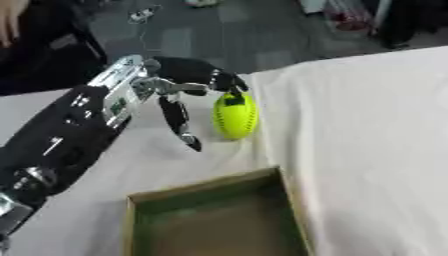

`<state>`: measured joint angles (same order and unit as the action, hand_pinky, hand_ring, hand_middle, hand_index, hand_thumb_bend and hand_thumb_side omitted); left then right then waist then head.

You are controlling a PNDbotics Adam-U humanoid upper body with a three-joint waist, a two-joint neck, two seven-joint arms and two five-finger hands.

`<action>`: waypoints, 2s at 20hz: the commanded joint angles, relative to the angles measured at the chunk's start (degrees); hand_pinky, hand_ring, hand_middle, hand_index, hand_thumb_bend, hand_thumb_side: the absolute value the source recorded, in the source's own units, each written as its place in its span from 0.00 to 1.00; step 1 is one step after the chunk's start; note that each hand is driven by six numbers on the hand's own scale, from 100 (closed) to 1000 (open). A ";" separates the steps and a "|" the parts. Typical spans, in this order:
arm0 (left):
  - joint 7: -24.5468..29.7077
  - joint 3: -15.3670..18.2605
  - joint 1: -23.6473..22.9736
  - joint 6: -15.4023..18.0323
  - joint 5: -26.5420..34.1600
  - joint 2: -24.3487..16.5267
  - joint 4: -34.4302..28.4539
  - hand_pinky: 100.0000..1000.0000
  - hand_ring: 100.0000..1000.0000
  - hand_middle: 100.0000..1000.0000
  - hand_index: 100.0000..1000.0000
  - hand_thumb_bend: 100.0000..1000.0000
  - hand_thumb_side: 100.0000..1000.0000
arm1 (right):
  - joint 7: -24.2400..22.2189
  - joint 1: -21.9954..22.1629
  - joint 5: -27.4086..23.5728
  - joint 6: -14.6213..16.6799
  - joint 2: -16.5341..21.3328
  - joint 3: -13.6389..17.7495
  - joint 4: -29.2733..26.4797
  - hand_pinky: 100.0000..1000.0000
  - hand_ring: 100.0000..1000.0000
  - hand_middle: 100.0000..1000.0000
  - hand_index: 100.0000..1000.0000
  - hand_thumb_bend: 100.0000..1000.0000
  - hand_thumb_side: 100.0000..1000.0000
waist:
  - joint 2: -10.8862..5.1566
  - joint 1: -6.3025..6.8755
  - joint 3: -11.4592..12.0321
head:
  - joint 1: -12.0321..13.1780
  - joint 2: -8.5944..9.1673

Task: Pick up objects on the table and place them in the box.

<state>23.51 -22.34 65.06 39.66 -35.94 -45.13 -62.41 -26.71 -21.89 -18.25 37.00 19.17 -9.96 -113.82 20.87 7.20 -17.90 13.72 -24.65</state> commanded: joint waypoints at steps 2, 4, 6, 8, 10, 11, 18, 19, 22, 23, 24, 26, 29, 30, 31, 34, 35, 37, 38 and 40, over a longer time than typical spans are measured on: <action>10.48 1.32 1.46 12.31 -1.70 -2.04 0.00 0.86 0.92 0.95 0.88 0.63 0.19 | -5.11 -0.73 0.36 4.26 -0.45 -0.36 -0.77 0.00 0.31 0.45 0.58 0.00 0.94 | -0.91 -0.22 -0.03 | 0.64 1.11; 9.20 1.47 1.63 12.31 -2.15 -2.01 -0.04 0.86 0.93 0.96 0.88 0.63 0.18 | -5.10 -0.89 0.37 3.98 -0.57 -0.50 -0.77 0.00 0.31 0.45 0.58 0.00 0.94 | -0.83 -0.07 -0.01 | 0.72 1.08; 7.97 1.56 1.73 12.31 -2.70 -2.03 -0.05 0.86 0.93 0.96 0.88 0.63 0.17 | -5.16 -1.04 0.35 3.80 -0.66 -0.64 -0.77 0.00 0.31 0.45 0.58 0.00 0.95 | -0.72 0.00 -0.03 | 0.72 1.21; 6.82 1.76 1.89 12.31 -3.33 -1.99 0.08 0.86 0.93 0.96 0.88 0.63 0.16 | -5.24 -1.21 0.34 3.67 -0.82 -0.74 -0.77 0.00 0.30 0.45 0.58 0.00 0.95 | -0.48 0.04 -0.12 | 0.84 1.45; 5.72 1.97 2.00 12.31 -4.07 -1.92 0.37 0.85 0.93 0.97 0.88 0.62 0.13 | -5.33 -1.38 0.35 3.53 -1.04 -0.85 -0.77 0.00 0.30 0.45 0.58 0.00 0.95 | -0.20 0.02 -0.20 | 1.06 1.69; 5.17 2.10 2.04 12.31 -4.47 -1.88 0.56 0.85 0.93 0.97 0.89 0.61 0.12 | -5.39 -1.46 0.37 3.43 -1.16 -0.92 -0.77 0.00 0.30 0.45 0.58 0.00 0.95 | -0.04 0.00 -0.24 | 1.13 1.85; 0.53 2.42 2.31 12.31 -6.79 -1.29 1.58 0.84 0.92 0.96 0.89 0.56 0.09 | -5.68 -1.72 0.44 3.02 -1.55 -1.27 -0.77 0.00 0.31 0.45 0.58 0.00 0.95 | 0.37 -0.04 -0.51 | 1.20 2.40; -0.16 2.31 2.35 12.31 -6.75 -1.17 1.61 0.83 0.90 0.96 0.90 0.54 0.09 | -5.75 -1.75 0.40 2.99 -1.52 -1.33 -0.77 0.00 0.31 0.45 0.58 0.00 0.95 | 0.34 0.00 -0.59 | 1.08 2.52; -1.36 2.14 2.41 12.31 -6.52 -0.99 2.00 0.82 0.90 0.95 0.90 0.53 0.09 | -5.98 -1.94 0.21 3.03 -1.36 -1.48 -0.77 0.00 0.31 0.45 0.58 0.00 0.95 | 0.30 0.22 -1.15 | 0.63 3.49; -1.49 2.16 2.40 12.31 -6.46 -0.90 2.31 0.69 0.79 0.89 0.89 0.48 0.06 | -6.06 -2.06 0.09 3.07 -1.30 -1.52 -0.77 0.00 0.31 0.45 0.58 0.00 0.95 | 0.31 0.35 -1.50 | 0.48 4.14; -1.40 2.17 2.43 12.31 -6.34 -0.71 2.78 0.78 0.86 0.93 0.90 0.50 0.08 | -6.14 -2.18 -0.06 3.09 -1.25 -1.54 -0.77 0.00 0.31 0.45 0.58 0.00 0.95 | 0.31 0.48 -1.84 | 0.37 4.72; -0.75 2.01 2.51 12.31 -6.00 -0.29 3.65 0.61 0.73 0.86 0.89 0.46 0.04 | -6.31 -2.31 -0.33 3.05 -1.18 -1.57 -0.77 0.00 0.31 0.45 0.58 0.00 0.95 | 0.29 0.64 -2.26 | 0.24 5.42; 1.04 1.74 2.57 12.31 -4.66 0.21 4.75 0.40 0.38 0.57 0.84 0.39 0.06 | -6.54 -2.33 -0.67 2.92 -1.05 -1.57 -0.77 0.00 0.31 0.45 0.58 0.00 0.95 | 0.16 0.70 -2.24 | 0.22 5.44; 1.90 1.62 2.52 12.31 -3.92 0.23 5.07 0.36 0.34 0.53 0.80 0.38 0.08 | -6.57 -2.26 -0.78 2.80 -0.96 -1.56 -0.77 0.00 0.31 0.45 0.58 0.00 0.95 | 0.03 0.73 -2.00 | 0.25 5.08; 2.78 1.58 2.50 12.31 -3.04 0.17 5.27 0.32 0.31 0.50 0.76 0.39 0.11 | -6.60 -2.23 -0.87 2.69 -0.87 -1.54 -0.77 0.00 0.31 0.45 0.58 0.00 0.95 | -0.08 0.76 -1.81 | 0.28 4.83; 5.79 1.73 2.21 12.31 0.00 -0.41 5.68 0.21 0.22 0.43 0.63 0.38 0.11 | -6.65 -2.10 -1.15 2.45 -0.53 -1.43 -0.77 0.00 0.31 0.45 0.58 0.00 0.94 | -0.47 0.84 -1.38 | 0.44 4.18; 6.84 1.87 2.17 12.31 0.98 -0.54 5.80 0.22 0.22 0.43 0.64 0.38 0.11 | -6.68 -2.05 -1.23 2.43 -0.46 -1.39 -0.77 0.00 0.31 0.45 0.58 0.00 0.94 | -0.55 0.86 -1.33 | 0.47 4.08; 8.88 2.24 1.98 12.31 3.19 -0.68 6.26 0.11 0.12 0.36 0.51 0.26 0.01 | -6.70 -1.94 -1.38 2.43 -0.34 -1.31 -0.77 0.00 0.31 0.45 0.58 0.00 0.94 | -0.75 0.89 -1.37 | 0.62 3.83; 9.87 2.36 1.86 12.31 4.46 -0.71 6.49 0.10 0.12 0.36 0.50 0.24 0.01 | -6.72 -1.88 -1.45 2.44 -0.29 -1.28 -0.77 0.00 0.31 0.45 0.58 0.00 0.94 | -0.86 0.91 -1.39 | 0.69 3.72; 11.76 2.54 1.75 12.31 6.72 -0.92 6.49 0.24 0.31 0.46 0.59 0.31 0.09 | -6.78 -1.77 -1.56 2.44 -0.19 -1.25 -0.77 0.00 0.31 0.45 0.58 0.00 0.94 | -1.05 0.94 -1.38 | 0.74 3.61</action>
<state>22.54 -20.09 66.55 40.63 -30.50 -44.31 -56.12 -28.85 -23.62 -19.55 34.86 17.80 -11.58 -113.81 21.21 8.36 -19.31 14.12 -20.93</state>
